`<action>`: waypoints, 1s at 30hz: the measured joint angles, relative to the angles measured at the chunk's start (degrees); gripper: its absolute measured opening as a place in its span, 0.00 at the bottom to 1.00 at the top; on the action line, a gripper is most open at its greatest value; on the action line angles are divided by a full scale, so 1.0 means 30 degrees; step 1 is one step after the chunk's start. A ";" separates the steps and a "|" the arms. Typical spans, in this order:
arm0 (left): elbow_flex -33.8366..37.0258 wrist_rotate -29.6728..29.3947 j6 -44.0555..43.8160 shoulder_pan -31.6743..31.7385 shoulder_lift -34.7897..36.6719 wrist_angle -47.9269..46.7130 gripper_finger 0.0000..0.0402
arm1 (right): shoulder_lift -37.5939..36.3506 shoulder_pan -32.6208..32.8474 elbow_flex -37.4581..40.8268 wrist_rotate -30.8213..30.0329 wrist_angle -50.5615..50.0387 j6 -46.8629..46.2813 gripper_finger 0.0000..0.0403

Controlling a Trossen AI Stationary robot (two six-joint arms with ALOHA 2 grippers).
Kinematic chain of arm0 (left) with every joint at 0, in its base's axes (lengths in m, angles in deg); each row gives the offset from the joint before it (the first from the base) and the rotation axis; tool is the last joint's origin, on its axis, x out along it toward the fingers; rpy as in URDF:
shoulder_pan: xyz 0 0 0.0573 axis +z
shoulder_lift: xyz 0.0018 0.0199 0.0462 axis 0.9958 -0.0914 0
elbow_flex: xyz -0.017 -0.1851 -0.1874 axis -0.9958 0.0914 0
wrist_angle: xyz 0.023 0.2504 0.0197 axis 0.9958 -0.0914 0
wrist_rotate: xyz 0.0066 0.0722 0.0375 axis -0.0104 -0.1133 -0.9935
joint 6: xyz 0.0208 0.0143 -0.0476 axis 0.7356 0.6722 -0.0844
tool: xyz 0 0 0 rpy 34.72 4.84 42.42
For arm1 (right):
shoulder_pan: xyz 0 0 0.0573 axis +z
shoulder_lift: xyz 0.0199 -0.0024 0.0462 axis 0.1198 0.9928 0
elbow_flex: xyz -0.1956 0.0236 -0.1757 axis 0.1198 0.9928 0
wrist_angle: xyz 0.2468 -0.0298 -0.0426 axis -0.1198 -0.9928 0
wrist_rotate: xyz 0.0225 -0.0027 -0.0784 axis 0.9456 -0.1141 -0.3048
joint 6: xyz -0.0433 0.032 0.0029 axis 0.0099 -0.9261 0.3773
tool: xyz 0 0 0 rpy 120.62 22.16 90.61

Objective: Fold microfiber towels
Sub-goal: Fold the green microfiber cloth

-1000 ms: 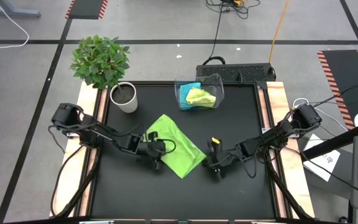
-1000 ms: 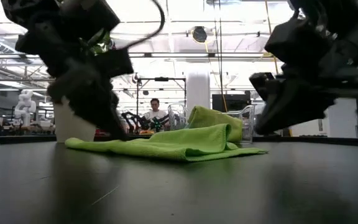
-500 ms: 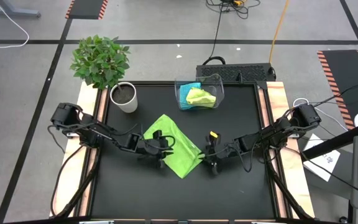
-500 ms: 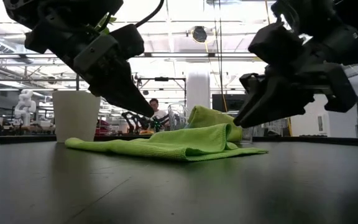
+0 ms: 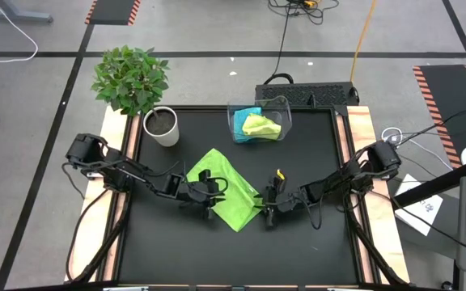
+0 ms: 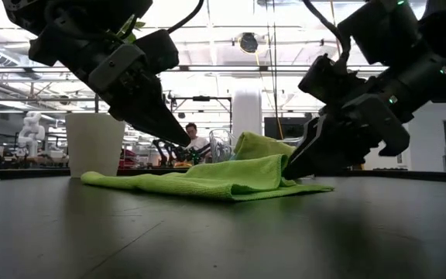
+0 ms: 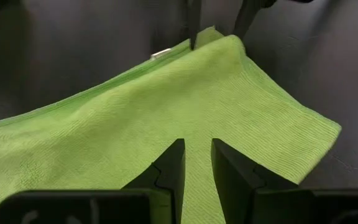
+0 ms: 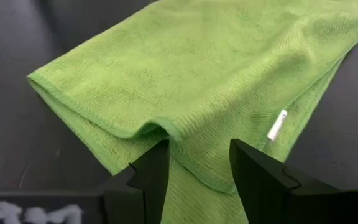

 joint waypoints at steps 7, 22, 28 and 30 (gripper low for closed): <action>-0.0007 -0.0006 0.0443 -0.0322 0.0007 -0.0029 0.20 | 0.0735 0.0491 -0.0195 -0.0575 0.0997 -0.0534 0.40; -0.0015 -0.0015 0.0421 -0.0371 0.0022 0.0029 0.20 | 0.0735 0.2229 -0.0867 -0.4215 -0.0413 -0.1401 0.40; -0.0015 -0.0015 0.0429 -0.0378 0.0022 0.0036 0.20 | 0.0735 0.2234 -0.0867 -0.4371 -0.0892 -0.1360 0.40; -0.0015 -0.0015 0.0446 -0.0378 0.0022 0.0045 0.20 | 0.0735 0.2272 -0.0867 -0.3950 -0.1079 -0.1578 0.40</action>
